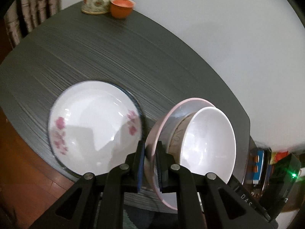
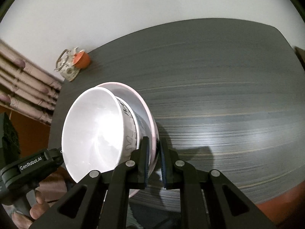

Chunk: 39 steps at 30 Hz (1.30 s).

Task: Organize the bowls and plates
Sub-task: 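Lower the nested bowls onto the pink-flowered plate stack with the left gripper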

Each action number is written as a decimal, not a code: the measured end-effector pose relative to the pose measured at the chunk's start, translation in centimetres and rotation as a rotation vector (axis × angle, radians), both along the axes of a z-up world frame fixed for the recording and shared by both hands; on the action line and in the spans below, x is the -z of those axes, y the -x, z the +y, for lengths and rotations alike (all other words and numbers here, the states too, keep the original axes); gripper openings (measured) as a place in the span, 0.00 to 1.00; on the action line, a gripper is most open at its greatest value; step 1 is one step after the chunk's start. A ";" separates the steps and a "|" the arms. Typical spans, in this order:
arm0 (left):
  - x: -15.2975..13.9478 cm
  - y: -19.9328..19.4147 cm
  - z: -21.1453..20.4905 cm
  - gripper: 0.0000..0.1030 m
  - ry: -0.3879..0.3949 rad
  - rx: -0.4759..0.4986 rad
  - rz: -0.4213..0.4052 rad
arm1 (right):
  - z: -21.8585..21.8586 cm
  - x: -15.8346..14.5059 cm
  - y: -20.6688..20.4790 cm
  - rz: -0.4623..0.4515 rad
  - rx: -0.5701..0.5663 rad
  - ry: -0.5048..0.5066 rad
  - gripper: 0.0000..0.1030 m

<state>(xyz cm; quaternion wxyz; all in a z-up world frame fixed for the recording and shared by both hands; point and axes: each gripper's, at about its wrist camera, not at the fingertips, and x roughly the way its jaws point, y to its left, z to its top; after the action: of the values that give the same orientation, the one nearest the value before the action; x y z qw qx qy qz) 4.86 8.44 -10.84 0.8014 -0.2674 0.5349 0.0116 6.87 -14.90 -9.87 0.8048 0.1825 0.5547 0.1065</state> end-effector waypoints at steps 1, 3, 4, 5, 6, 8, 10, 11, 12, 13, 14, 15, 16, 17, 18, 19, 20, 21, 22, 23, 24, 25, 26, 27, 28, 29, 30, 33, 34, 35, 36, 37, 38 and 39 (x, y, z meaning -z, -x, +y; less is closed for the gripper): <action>-0.1 0.2 0.6 0.09 -0.004 -0.014 -0.003 | 0.6 -0.2 -0.2 -0.001 -0.009 -0.003 0.13; -0.3 0.6 1.8 0.09 -0.009 -0.037 -0.006 | 2.1 -0.5 -0.5 -0.005 -0.037 -0.003 0.13; -0.4 0.8 2.4 0.09 -0.009 -0.052 -0.007 | 2.7 -0.6 -0.7 -0.004 -0.049 -0.004 0.13; -0.5 1.0 3.0 0.09 -0.010 -0.062 -0.008 | 3.4 -0.7 -0.8 -0.003 -0.062 -0.006 0.13; -0.5 1.3 3.7 0.09 -0.012 -0.076 -0.009 | 4.0 -0.8 -0.9 -0.002 -0.071 -0.007 0.13; -0.5 1.7 5.0 0.09 -0.012 -0.100 -0.011 | 5.4 -0.9 -1.0 0.001 -0.101 -0.010 0.13; -0.4 2.2 6.3 0.09 -0.009 -0.127 -0.010 | 6.8 -0.9 -1.0 0.001 -0.127 -0.008 0.13; -0.2 2.3 7.0 0.09 -0.008 -0.136 -0.011 | 7.3 -0.9 -1.0 0.002 -0.137 -0.008 0.13; -0.1 2.5 7.6 0.09 -0.007 -0.147 -0.009 | 8.1 -0.8 -1.0 0.006 -0.151 -0.009 0.13; 0.1 2.7 8.2 0.09 -0.006 -0.156 -0.006 | 8.7 -0.7 -1.0 0.008 -0.161 -0.009 0.13; 0.3 2.8 9.0 0.09 -0.005 -0.164 -0.003 | 9.3 -0.6 -1.0 0.012 -0.173 -0.010 0.13; 0.5 3.1 9.5 0.09 -0.004 -0.175 0.002 | 9.8 -0.4 -1.0 0.014 -0.180 -0.011 0.13; 0.8 3.2 9.6 0.09 -0.004 -0.182 0.005 | 10.4 -0.2 -1.1 0.018 -0.188 -0.010 0.13; 0.9 3.4 9.9 0.09 -0.002 -0.188 0.006 | 11.0 -0.1 -1.0 0.022 -0.198 -0.007 0.13; 1.1 3.5 10.2 0.09 0.000 -0.194 0.009 | 11.4 0.0 -1.1 0.024 -0.203 -0.004 0.13; 1.3 3.6 11.0 0.09 0.002 -0.197 0.011 | 11.9 0.1 -1.0 0.025 -0.209 0.002 0.13; 1.5 3.6 11.4 0.09 0.005 -0.200 0.013 | 12.3 0.3 -1.0 0.027 -0.216 0.008 0.13; 1.6 3.6 11.8 0.09 0.008 -0.201 0.016 | 12.7 0.4 -1.1 0.028 -0.220 0.010 0.13; 1.8 3.6 12.1 0.09 0.011 -0.203 0.019 | 13.0 0.5 -1.2 0.029 -0.223 0.011 0.13; 2.0 3.4 12.2 0.09 0.012 -0.204 0.022 | 13.2 0.6 -1.2 0.032 -0.224 0.012 0.13; 2.2 3.2 12.4 0.09 0.016 -0.205 0.026 | 13.4 0.7 -1.2 0.033 -0.226 0.015 0.13; 2.4 3.2 12.6 0.09 0.018 -0.205 0.029 | 13.5 0.8 -1.2 0.035 -0.228 0.018 0.13; 2.6 3.1 12.6 0.09 0.019 -0.204 0.031 | 13.8 0.9 -1.4 0.037 -0.227 0.019 0.13; 2.8 3.0 12.6 0.09 0.020 -0.203 0.033 | 14.0 1.0 -1.5 0.039 -0.227 0.022 0.13; 3.0 2.9 12.7 0.09 0.021 -0.204 0.036 | 14.3 1.1 -1.8 0.040 -0.228 0.025 0.13; 3.2 2.9 12.9 0.09 0.022 -0.203 0.038 | 14.4 1.2 -1.9 0.041 -0.228 0.027 0.13; 3.4 2.9 13.0 0.09 0.024 -0.202 0.039 | 14.5 1.3 -1.9 0.042 -0.226 0.028 0.13; 3.8 2.6 13.0 0.09 0.024 -0.204 0.042 | 15.0 1.7 -2.2 0.045 -0.226 0.032 0.13; 3.8 2.6 13.0 0.09 0.021 -0.203 0.040 | 14.9 1.8 -2.2 0.046 -0.225 0.034 0.13; 3.9 2.5 13.1 0.09 0.022 -0.203 0.039 | 14.8 1.8 -1.9 0.044 -0.225 0.037 0.13; 3.8 2.6 13.1 0.09 0.023 -0.204 0.039 | 14.8 1.8 -1.9 0.041 -0.225 0.039 0.13; 3.8 2.6 13.2 0.09 0.023 -0.204 0.038 | 14.8 1.8 -1.9 0.033 -0.226 0.041 0.13; 3.8 2.6 13.2 0.09 0.022 -0.205 0.038 | 14.8 1.7 -1.9 0.028 -0.228 0.044 0.13; 3.9 2.6 13.2 0.09 0.020 -0.206 0.039 | 15.0 1.8 -1.9 0.026 -0.228 0.046 0.13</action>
<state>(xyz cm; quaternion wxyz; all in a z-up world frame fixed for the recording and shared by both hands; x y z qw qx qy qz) 2.31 21.68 -14.75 0.7828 -0.3286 0.5200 0.0937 8.79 0.08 -11.63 0.7841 0.1012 0.5845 0.1821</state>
